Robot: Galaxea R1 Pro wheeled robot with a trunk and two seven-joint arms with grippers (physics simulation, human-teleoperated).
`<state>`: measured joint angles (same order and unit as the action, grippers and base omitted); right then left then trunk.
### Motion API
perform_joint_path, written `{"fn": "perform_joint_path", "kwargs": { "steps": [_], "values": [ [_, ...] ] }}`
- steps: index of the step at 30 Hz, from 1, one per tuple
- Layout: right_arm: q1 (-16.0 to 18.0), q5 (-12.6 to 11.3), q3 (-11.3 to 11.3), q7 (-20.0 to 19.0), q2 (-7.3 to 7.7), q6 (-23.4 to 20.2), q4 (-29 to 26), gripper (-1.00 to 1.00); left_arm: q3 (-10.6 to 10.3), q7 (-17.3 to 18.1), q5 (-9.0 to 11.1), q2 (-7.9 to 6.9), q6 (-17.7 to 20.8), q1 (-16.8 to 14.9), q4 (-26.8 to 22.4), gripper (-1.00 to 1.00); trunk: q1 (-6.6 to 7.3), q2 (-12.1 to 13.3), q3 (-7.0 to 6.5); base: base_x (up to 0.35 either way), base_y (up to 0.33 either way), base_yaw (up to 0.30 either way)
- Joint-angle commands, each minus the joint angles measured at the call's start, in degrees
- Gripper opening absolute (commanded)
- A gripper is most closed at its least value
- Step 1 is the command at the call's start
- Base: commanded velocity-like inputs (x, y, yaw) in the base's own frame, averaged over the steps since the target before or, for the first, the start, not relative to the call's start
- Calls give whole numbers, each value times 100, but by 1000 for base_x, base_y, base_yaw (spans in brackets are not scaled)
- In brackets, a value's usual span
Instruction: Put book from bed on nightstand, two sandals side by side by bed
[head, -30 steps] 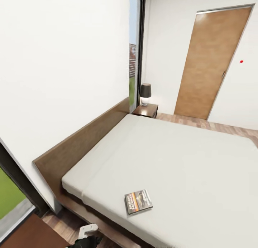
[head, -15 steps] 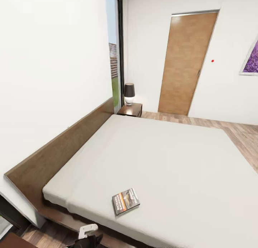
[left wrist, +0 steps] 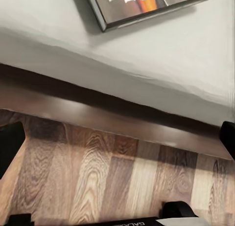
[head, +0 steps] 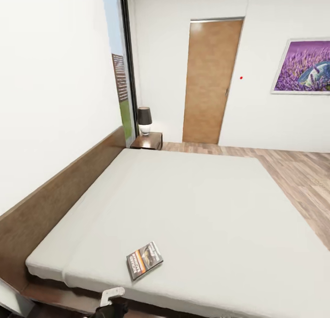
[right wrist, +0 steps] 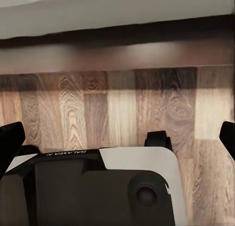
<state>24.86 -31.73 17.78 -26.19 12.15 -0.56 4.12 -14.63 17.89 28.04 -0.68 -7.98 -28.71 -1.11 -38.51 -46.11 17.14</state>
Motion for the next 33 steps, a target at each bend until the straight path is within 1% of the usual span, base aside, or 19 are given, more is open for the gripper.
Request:
{"fn": "perform_joint_path", "kwargs": {
  "steps": [1, 16, 24, 33],
  "values": [
    [10, -61, 41, -35, -2, -6, 19, 100, -49, 21, 52, -2, -20, -3, 6, 100, -1, -6, 7, 0, 0, -300],
    [10, -51, 41, -36, -2, -5, 19, 100, -49, 23, 52, -2, -28, -3, 5, 100, -1, -6, 7, 0, 0, -286],
    [10, -27, 41, -35, -2, -6, 19, 100, -49, 22, 59, -10, -28, -3, 5, 100, -1, -6, 7, 22, 0, -41],
    [10, -18, 41, -33, -2, -6, 19, 100, -49, 21, 60, -14, -28, -3, 7, 100, -1, -6, 7, 249, 0, -1]
  ]
}}
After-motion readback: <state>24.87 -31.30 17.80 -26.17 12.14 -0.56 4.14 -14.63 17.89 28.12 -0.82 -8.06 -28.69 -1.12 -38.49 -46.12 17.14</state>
